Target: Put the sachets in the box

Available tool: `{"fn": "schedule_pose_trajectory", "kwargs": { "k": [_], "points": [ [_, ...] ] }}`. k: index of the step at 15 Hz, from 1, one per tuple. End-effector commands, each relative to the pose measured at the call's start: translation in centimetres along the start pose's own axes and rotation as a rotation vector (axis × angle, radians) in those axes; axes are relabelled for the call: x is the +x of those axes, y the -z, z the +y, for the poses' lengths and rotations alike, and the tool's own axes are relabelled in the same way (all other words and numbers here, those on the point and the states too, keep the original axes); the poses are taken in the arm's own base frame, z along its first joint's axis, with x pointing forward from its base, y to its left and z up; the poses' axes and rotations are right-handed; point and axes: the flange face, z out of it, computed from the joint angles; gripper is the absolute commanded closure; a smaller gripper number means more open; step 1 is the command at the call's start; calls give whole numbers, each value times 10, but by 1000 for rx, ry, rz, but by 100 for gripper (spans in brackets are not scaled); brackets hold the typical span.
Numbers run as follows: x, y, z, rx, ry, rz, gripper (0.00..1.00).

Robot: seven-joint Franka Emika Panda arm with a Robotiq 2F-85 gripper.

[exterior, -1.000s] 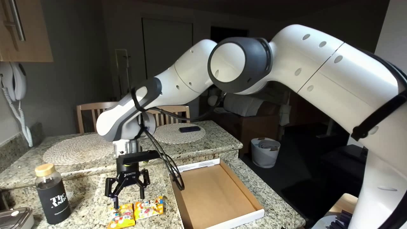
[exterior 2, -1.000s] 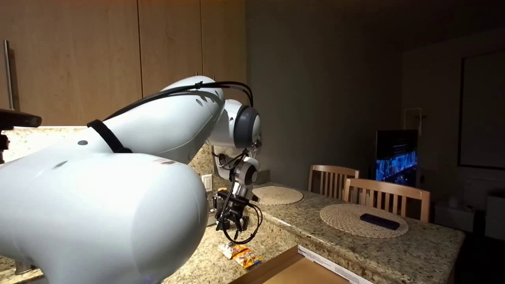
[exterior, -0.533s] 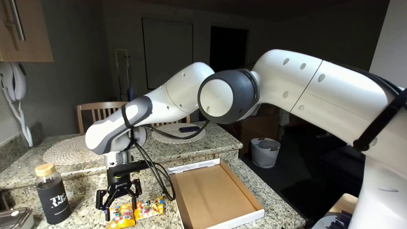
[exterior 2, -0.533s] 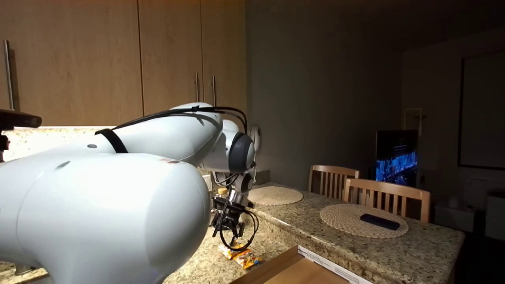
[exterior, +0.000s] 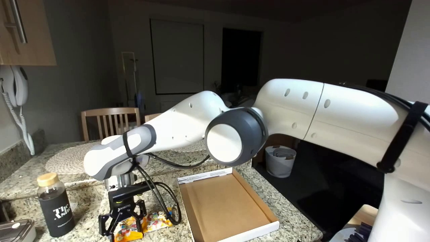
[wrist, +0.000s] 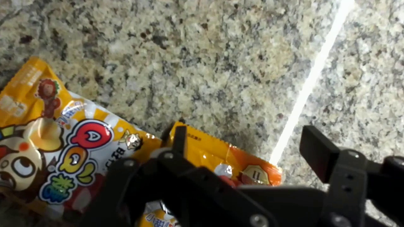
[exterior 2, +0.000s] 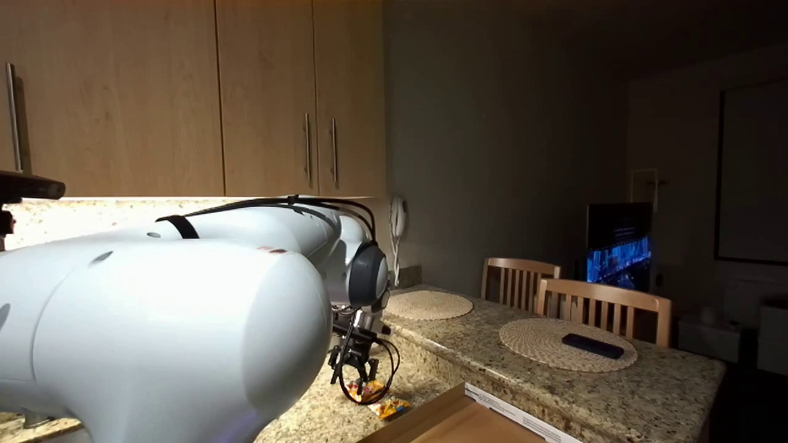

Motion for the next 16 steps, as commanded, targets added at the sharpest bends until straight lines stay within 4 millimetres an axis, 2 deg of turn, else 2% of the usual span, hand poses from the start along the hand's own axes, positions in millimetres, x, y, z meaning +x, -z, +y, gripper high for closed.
{"fn": "schedule_pose_trajectory", "kwargs": {
  "k": [1, 4, 8, 9, 10, 11, 16],
  "points": [
    [2, -2, -3, -34, -42, -13, 39],
    [2, -5, -2, -36, -52, -31, 58],
    [1, 3, -4, -36, -40, -27, 84],
    [2, 8, -7, -26, -35, -5, 40],
    [3, 12, -8, -25, -39, 10, 44],
    [2, 16, -12, -22, -30, 14, 43],
    [3, 18, -23, -26, -51, 48, 13]
  ]
}}
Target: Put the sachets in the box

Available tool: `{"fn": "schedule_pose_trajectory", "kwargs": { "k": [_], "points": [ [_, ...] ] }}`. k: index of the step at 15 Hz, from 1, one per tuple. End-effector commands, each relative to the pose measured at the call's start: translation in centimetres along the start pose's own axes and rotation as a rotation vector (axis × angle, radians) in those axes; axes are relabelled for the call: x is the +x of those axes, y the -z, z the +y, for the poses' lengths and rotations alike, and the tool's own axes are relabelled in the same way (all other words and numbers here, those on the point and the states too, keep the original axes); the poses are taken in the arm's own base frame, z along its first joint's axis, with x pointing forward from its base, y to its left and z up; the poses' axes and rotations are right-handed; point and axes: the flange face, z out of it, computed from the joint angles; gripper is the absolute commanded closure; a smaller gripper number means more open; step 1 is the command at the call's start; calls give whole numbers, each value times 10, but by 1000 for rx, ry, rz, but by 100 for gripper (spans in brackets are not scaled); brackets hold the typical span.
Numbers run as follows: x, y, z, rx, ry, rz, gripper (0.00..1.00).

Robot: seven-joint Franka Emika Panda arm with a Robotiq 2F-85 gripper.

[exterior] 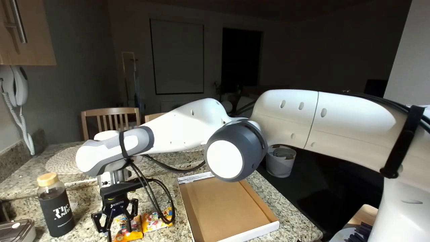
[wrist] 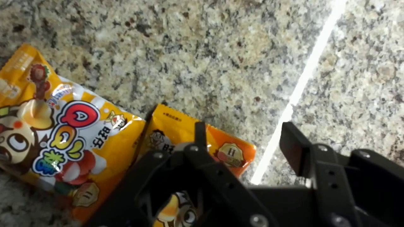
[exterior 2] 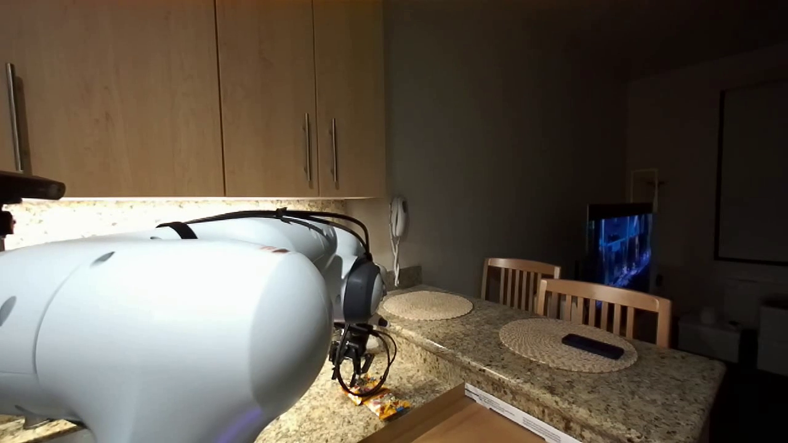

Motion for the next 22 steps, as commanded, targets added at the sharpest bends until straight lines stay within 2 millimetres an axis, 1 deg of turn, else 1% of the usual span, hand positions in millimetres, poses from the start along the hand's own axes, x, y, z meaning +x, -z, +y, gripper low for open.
{"fn": "schedule_pose_trajectory", "kwargs": {
  "k": [1, 2, 3, 6, 8, 9, 11, 14, 15, 16, 17, 18, 20, 22],
  "points": [
    [1, -4, -3, -26, -50, 18, 6],
    [1, -6, -2, -29, -60, 16, 2],
    [2, -7, 2, -33, -74, 16, 0],
    [4, -11, 9, -36, -96, 12, 1],
    [4, -15, 13, -37, -100, 4, 14],
    [4, -18, 14, -39, -102, 3, 30],
    [4, -22, 14, -42, -97, 4, 40],
    [5, -24, 12, -41, -91, 15, 46],
    [7, -21, 10, -38, -85, 37, 26],
    [9, -18, 8, -27, -85, 58, 17],
    [10, -15, 6, -19, -76, 74, 12],
    [12, -13, 4, -13, -73, 93, 5],
    [15, -11, -1, -15, -64, 134, 0],
    [17, -12, -1, -17, -65, 161, 0]
  ]
}}
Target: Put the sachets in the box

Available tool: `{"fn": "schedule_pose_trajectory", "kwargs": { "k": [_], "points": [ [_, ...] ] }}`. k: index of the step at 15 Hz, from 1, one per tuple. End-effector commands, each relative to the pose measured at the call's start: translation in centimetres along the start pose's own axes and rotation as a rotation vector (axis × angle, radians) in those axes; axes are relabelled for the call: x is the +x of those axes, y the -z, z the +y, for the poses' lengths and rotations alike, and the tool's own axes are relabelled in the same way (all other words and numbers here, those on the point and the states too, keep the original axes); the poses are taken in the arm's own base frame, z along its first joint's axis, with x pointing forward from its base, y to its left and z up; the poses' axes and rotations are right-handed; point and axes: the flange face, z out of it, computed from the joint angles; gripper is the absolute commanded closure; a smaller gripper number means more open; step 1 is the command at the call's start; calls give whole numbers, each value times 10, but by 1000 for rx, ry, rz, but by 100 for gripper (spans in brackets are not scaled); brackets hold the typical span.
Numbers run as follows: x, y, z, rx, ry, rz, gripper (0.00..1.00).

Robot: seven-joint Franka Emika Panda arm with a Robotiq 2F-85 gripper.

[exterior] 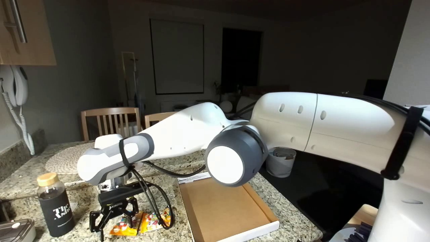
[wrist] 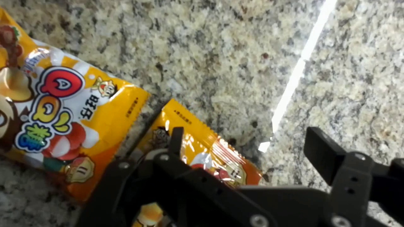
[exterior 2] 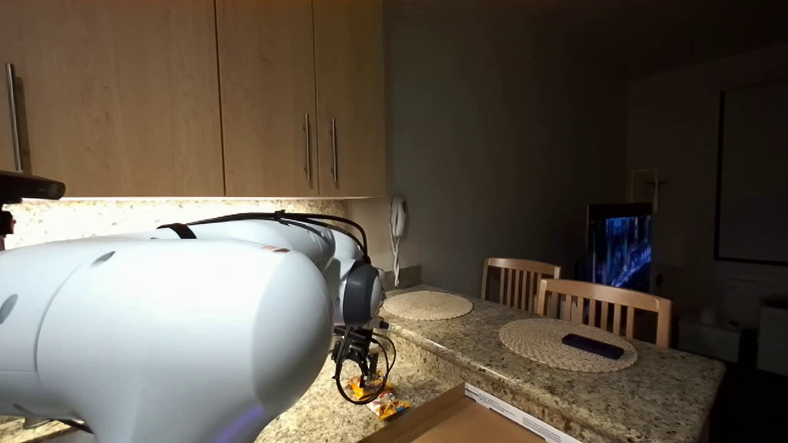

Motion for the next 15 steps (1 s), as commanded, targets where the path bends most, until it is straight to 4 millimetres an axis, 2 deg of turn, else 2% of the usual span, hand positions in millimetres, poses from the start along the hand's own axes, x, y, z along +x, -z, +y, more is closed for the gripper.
{"fn": "schedule_pose_trajectory", "kwargs": {
  "k": [1, 6, 7, 15],
  "points": [
    [4, -5, -1, -21, -9, 58, 0],
    [10, -9, 5, -45, -16, 109, 0],
    [10, -9, 7, -50, -19, 110, 19],
    [6, -14, 10, -76, -34, 65, 72]
  ]
}}
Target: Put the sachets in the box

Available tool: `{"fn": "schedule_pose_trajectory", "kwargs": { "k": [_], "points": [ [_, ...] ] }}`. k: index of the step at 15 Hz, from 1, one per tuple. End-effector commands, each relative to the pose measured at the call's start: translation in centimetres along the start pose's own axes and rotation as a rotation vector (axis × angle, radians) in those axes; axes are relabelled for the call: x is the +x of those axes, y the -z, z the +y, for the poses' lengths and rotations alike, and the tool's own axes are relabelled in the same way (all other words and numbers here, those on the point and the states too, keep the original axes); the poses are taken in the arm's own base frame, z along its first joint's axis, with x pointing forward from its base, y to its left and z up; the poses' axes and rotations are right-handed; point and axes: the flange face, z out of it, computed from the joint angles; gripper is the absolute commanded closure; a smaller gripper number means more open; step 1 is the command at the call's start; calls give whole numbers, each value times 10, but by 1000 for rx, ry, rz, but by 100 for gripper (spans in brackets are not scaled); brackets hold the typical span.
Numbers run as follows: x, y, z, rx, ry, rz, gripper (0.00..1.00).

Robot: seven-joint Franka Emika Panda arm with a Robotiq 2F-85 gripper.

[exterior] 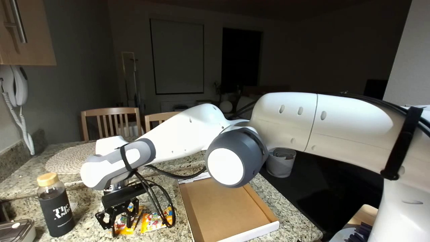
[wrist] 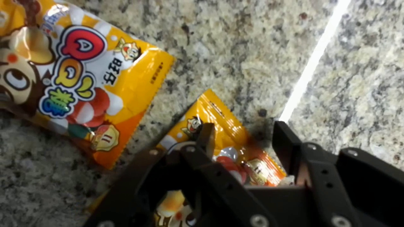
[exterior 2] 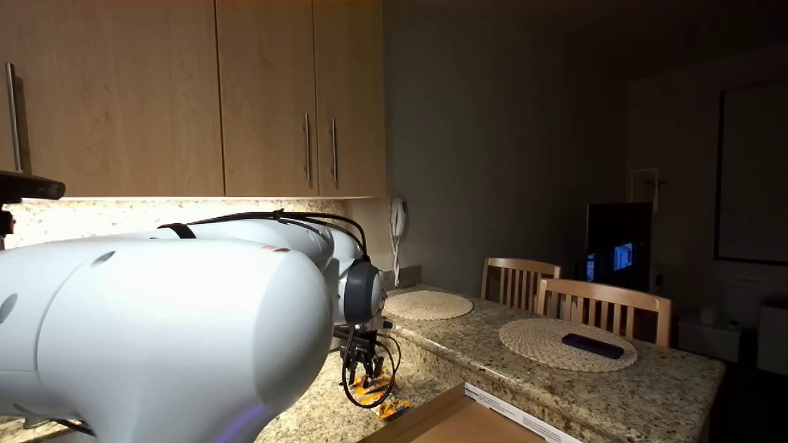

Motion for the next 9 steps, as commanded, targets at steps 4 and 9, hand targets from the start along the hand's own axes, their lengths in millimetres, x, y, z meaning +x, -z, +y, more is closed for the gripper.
{"fn": "schedule_pose_trajectory", "kwargs": {
  "k": [4, 9],
  "points": [
    [-9, -10, 4, -16, -31, -89, 94],
    [-19, -10, 6, -7, -21, -187, 95]
  ]
}}
